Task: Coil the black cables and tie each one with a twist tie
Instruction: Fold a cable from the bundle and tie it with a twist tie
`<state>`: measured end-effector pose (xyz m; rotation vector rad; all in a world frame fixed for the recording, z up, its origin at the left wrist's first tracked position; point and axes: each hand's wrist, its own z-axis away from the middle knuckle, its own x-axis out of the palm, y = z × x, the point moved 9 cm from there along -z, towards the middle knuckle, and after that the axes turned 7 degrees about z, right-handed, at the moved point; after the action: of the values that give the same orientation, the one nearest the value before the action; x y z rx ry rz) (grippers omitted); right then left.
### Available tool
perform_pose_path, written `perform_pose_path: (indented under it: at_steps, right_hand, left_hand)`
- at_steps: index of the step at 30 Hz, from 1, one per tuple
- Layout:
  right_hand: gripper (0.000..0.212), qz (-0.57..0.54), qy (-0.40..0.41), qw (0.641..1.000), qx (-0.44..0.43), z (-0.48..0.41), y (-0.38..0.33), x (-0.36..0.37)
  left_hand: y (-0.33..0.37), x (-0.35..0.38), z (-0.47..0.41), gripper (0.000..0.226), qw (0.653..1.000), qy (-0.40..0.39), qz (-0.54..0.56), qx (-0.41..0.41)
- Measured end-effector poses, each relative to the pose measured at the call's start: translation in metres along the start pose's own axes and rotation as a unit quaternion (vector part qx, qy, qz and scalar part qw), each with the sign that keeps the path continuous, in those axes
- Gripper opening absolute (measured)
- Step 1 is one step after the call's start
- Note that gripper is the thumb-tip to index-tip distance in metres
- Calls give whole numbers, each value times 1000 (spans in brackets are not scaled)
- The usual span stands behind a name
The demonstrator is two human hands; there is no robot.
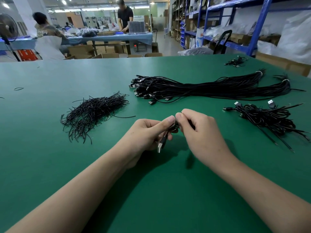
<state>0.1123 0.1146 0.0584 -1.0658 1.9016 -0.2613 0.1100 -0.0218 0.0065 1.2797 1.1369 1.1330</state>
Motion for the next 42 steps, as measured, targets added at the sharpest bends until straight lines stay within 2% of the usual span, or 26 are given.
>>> perform_pose_path:
  at_steps: [1, 6, 8, 10, 12, 14, 16, 18, 20, 22, 24, 25, 27, 29, 31, 33, 35, 38, 42]
  right_hand:
    - [44, -4, -1, 1000, 10, 0, 2, 1]
    - [50, -11, -3, 1000, 21, 1, 3, 2]
    - [51, -13, -6, 1000, 20, 0, 3, 2]
    - [51, -12, -13, 999, 29, 0, 4, 3]
    - [50, -33, -31, 997, 65, -1, 11, 8]
    - [48, -112, -62, 983, 135, 2, 23, 18]
    - [45, -210, -93, 952, 204, 7, 32, 28]
    - [45, -292, -118, 916, 250, 12, 34, 36]
    - [44, -339, -134, 890, 275, 14, 35, 40]
    - [42, -357, -144, 877, 288, 15, 34, 43]
    - [42, -334, -137, 891, 275, 13, 35, 39]
    - [43, -302, -119, 912, 249, 9, 34, 33]
    - [46, -211, -62, 961, 166, 0, 28, 15]
    - [47, -128, -12, 988, 85, -4, 17, 1]
    - [46, -65, 16, 997, 27, -3, 6, -7]
    - [45, -24, 16, 999, -14, -1, -4, -8]
    - [44, -9, 7, 1000, -25, 0, -7, -5]
    - [44, -40, -18, 999, 5, -2, 1, 2]
    - [47, -163, -57, 979, 104, 1, 18, 17]
  left_hand:
    - [0, 0, 0, 65, 1000, 0, -8, -1]
    - [2, 4, 2, 39, 1000, -13, 13, 3]
    - [2, 2, 2, 52, 1000, -2, 15, 8]
    - [4, 2, 4, 47, 1000, 12, 5, 13]
    - [12, 1, 6, 34, 998, 32, -20, 45]
    - [25, -1, 9, 26, 989, 57, -81, 112]
    - [40, -2, 13, 20, 959, 90, -184, 194]
    - [57, 1, 24, 18, 903, 126, -301, 280]
    - [69, 7, 35, 18, 845, 146, -371, 355]
    - [77, 13, 44, 18, 794, 154, -415, 416]
    - [79, 17, 45, 17, 773, 156, -440, 429]
    - [77, 15, 42, 16, 786, 153, -435, 412]
    - [68, 4, 32, 17, 861, 147, -353, 336]
    - [49, -6, 20, 39, 940, 133, -215, 230]
    - [25, -2, 9, 61, 985, 69, -112, 111]
    - [8, 8, 5, 63, 999, 8, -34, 22]
    - [2, 10, 4, 53, 1000, -12, 14, -7]
    - [5, 7, 4, 40, 1000, -5, 19, 9]
    - [18, 3, 7, 34, 996, 33, -52, 71]
